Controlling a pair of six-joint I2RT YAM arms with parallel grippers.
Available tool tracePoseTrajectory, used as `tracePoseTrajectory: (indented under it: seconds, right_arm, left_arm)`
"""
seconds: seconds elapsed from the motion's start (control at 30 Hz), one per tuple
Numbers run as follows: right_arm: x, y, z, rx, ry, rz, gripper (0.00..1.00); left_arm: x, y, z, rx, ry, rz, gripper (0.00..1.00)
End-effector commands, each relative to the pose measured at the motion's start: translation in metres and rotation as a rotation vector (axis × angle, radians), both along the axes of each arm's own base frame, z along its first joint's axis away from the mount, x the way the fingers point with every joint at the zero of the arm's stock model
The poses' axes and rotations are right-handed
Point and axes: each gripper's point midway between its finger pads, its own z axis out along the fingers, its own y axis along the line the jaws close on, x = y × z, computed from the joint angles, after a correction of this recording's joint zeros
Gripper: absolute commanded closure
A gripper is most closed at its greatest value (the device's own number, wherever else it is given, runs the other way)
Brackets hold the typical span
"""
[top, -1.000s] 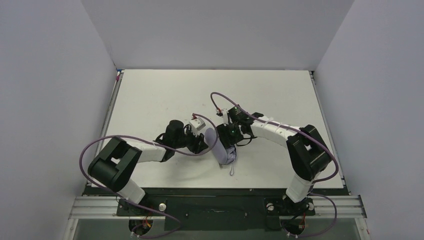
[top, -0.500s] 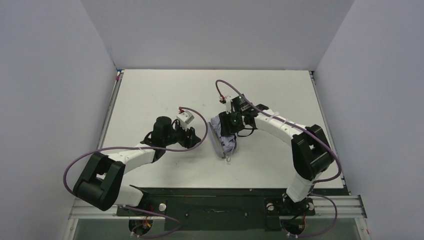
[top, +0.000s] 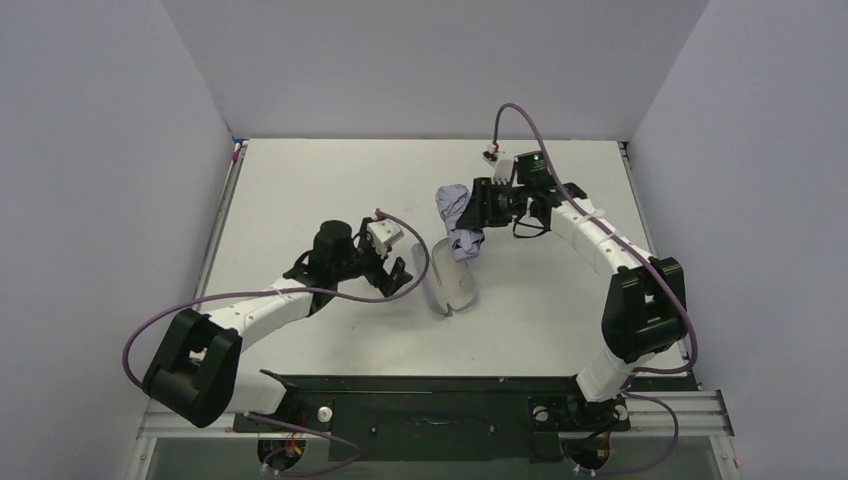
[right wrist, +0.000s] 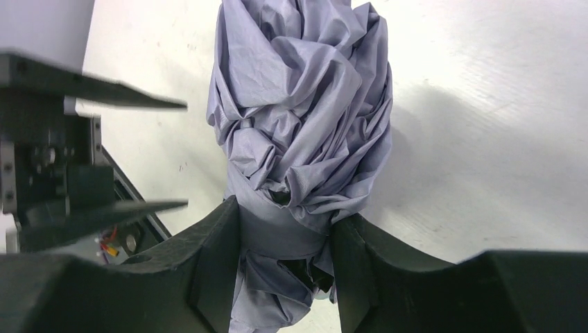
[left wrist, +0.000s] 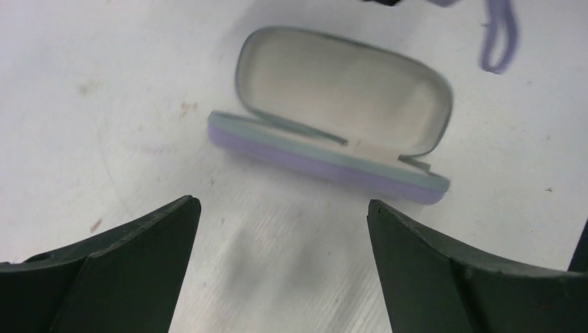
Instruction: Open the umbrella
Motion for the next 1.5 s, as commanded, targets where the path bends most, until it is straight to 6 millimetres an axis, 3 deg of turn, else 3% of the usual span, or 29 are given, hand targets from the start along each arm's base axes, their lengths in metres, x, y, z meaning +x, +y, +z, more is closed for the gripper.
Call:
tracePoseTrajectory:
  seconds: [0.0,0.03,0.07,0.23,0.4,0.57,0.7,0.77,0.87,0.97,1.07,1.2,1.3,1.4,1.47]
  right_arm:
    - [0.029,-0.026,0.070,0.119,-0.160,-0.084,1.00]
    - [0.029,-0.034,0.067,0.113,-0.157,-0.105,1.00]
    - [0.035,-0.049,0.064,0.101,-0.155,-0.149,1.00]
    - [0.034,-0.103,0.042,0.050,-0.123,-0.286,1.00]
    - [0.023,-0.144,0.027,-0.001,-0.103,-0.375,1.00]
    - [0.010,-0.156,0.024,-0.032,-0.108,-0.389,1.00]
    - [0.004,-0.156,0.023,-0.040,-0.106,-0.382,1.00]
    - [0.002,-0.157,0.022,-0.047,-0.106,-0.374,1.00]
    - [-0.005,-0.156,0.020,-0.064,-0.107,-0.346,1.00]
    - [-0.012,-0.156,0.017,-0.090,-0.106,-0.310,1.00]
    - [-0.017,-0.154,0.014,-0.115,-0.103,-0.273,1.00]
    - [-0.021,-0.148,0.015,-0.126,-0.104,-0.238,1.00]
    - [-0.026,-0.142,0.013,-0.130,-0.101,-0.209,1.00]
    - [-0.030,-0.134,0.016,-0.133,-0.124,-0.170,1.00]
    - [-0.031,-0.126,0.023,-0.125,-0.150,-0.149,1.00]
  left_arm:
    - [-0.015,-0.050,0.040,0.118,-0.261,-0.237,0.09]
    - [-0.016,-0.056,0.038,0.154,-0.293,-0.259,0.09]
    - [-0.028,-0.074,0.042,0.160,-0.315,-0.318,0.09]
    - [-0.060,-0.127,0.014,0.282,-0.369,-0.487,0.08]
    - [-0.068,-0.155,-0.027,0.392,-0.355,-0.542,0.08]
    - [-0.059,-0.165,-0.055,0.476,-0.358,-0.515,0.10]
    - [-0.029,-0.145,-0.071,0.592,-0.374,-0.409,0.18]
    - [-0.009,-0.125,-0.074,0.635,-0.366,-0.335,0.28]
    - [0.027,-0.083,-0.080,0.715,-0.338,-0.225,0.39]
    - [0.046,-0.058,-0.074,0.764,-0.314,-0.170,0.47]
    - [0.063,-0.009,-0.091,0.864,-0.200,-0.119,0.52]
    - [0.081,0.050,-0.105,0.894,-0.081,-0.042,0.54]
    - [0.091,0.078,-0.109,0.864,-0.030,-0.022,0.56]
    - [0.097,0.079,-0.099,0.806,-0.049,-0.035,0.47]
    - [0.100,0.073,-0.082,0.716,-0.063,-0.031,0.35]
